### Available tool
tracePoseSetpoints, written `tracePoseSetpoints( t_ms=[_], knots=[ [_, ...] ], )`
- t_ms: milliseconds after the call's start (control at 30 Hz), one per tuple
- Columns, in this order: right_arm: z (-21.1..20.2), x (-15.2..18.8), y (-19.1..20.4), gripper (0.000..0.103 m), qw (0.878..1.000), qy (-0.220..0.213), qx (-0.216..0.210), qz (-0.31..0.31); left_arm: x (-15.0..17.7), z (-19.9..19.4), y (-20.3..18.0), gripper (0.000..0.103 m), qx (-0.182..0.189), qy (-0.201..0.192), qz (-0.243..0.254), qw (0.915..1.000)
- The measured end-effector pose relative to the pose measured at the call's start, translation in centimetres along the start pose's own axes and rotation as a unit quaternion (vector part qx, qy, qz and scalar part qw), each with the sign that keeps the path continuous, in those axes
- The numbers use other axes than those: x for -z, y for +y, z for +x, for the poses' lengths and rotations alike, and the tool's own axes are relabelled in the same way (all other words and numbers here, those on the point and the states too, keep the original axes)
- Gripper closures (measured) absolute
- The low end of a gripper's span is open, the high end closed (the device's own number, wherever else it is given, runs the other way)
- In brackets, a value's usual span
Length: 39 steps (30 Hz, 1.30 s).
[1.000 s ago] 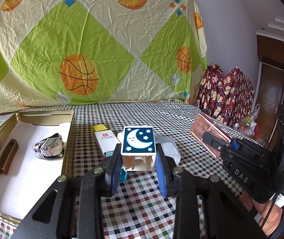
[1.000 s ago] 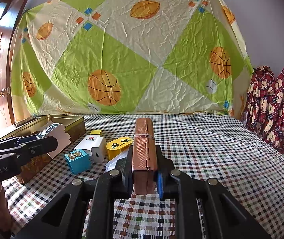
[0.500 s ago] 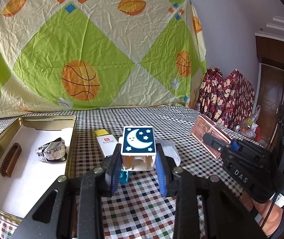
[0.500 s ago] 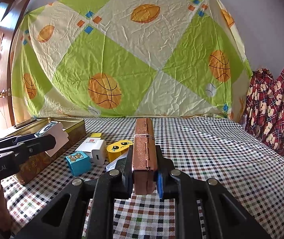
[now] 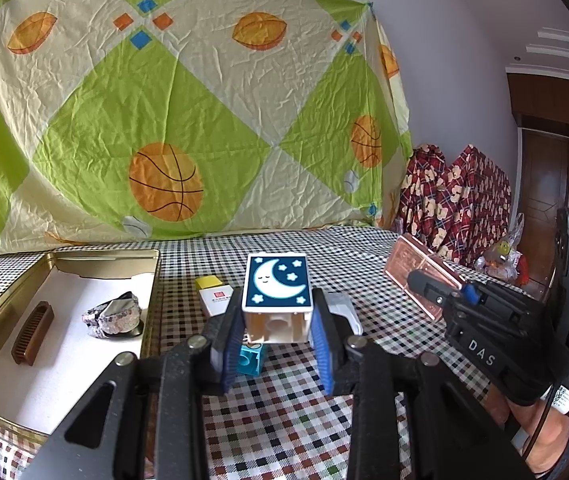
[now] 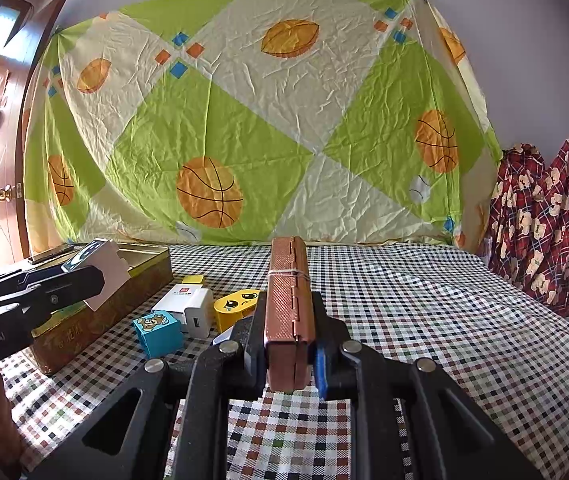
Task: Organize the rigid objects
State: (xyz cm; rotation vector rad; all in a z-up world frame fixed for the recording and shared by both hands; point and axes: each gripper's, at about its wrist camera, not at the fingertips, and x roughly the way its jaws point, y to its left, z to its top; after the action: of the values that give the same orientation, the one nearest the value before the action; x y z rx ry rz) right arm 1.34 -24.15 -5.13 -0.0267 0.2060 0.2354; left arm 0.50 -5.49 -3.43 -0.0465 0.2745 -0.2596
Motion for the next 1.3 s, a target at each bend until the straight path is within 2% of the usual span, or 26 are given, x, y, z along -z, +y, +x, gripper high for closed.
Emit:
tracePoseSetpoints(
  t_ms=[833, 1300],
  knots=[
    [-1.3, 0.2, 0.0, 0.084, 0.999, -0.038, 0.014, 0.001, 0.3, -1.8, -1.0, 0.073, -0.018, -0.047, 0.028, 0.9983],
    [-2.0, 0.4, 0.1, 0.084, 0.998, -0.058, 0.030, 0.012, 0.4, -2.5, -0.6, 0.073, -0.025, -0.052, 0.027, 0.9980]
  ],
)
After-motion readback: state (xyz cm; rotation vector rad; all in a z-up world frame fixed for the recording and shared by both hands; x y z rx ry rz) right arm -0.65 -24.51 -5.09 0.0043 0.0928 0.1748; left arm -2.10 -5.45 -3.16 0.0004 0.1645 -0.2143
